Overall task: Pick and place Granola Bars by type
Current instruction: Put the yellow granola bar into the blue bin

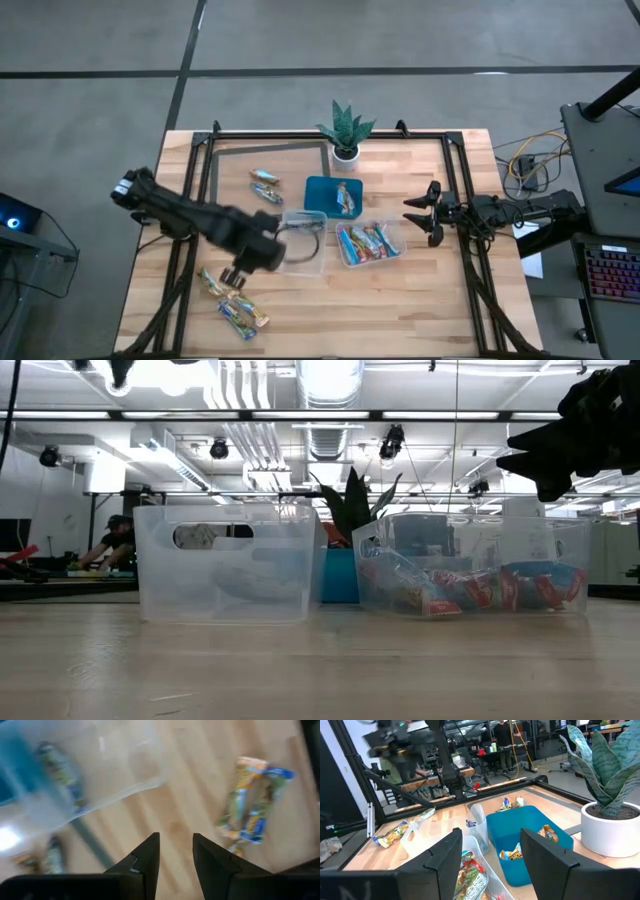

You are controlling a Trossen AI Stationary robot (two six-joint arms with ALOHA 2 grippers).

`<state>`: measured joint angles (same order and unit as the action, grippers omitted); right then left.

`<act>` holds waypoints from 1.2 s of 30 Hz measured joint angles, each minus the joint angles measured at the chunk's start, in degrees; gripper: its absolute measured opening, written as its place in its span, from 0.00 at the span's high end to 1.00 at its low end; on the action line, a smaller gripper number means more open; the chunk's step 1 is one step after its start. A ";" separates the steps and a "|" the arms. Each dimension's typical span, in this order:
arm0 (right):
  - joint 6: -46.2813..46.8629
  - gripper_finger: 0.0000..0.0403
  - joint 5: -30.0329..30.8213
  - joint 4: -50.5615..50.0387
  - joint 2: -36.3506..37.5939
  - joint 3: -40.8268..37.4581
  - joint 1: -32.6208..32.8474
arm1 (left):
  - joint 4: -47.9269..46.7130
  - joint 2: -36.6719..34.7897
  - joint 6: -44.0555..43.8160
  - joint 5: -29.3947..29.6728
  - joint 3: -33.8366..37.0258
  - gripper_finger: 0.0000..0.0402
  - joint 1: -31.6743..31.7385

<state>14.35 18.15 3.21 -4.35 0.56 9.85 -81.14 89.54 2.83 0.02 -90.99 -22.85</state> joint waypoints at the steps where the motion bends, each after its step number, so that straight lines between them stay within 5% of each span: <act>1: -0.02 0.53 0.02 0.00 0.02 0.00 0.00 | 1.28 -0.08 -1.21 -0.90 0.74 0.75 -1.25; 9: 0.00 0.53 -0.09 0.01 -0.01 0.00 0.02 | 12.42 -1.71 -9.12 -3.81 9.72 0.73 -11.91; 16: -0.01 0.53 -0.09 -0.01 0.01 0.00 0.01 | 22.41 -2.11 -9.94 -3.65 17.26 0.59 -19.20; 21: 0.00 0.53 -0.09 -0.01 0.02 0.00 0.02 | 25.78 -2.14 -10.36 -3.51 22.96 0.52 -21.03; 36: 0.00 0.53 -0.09 -0.01 0.02 0.00 0.00 | 40.89 -2.06 -18.90 -3.56 35.90 0.51 -21.14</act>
<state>14.35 18.06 3.20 -4.34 0.56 9.85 -40.25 87.48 -16.08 -3.54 -55.09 -43.99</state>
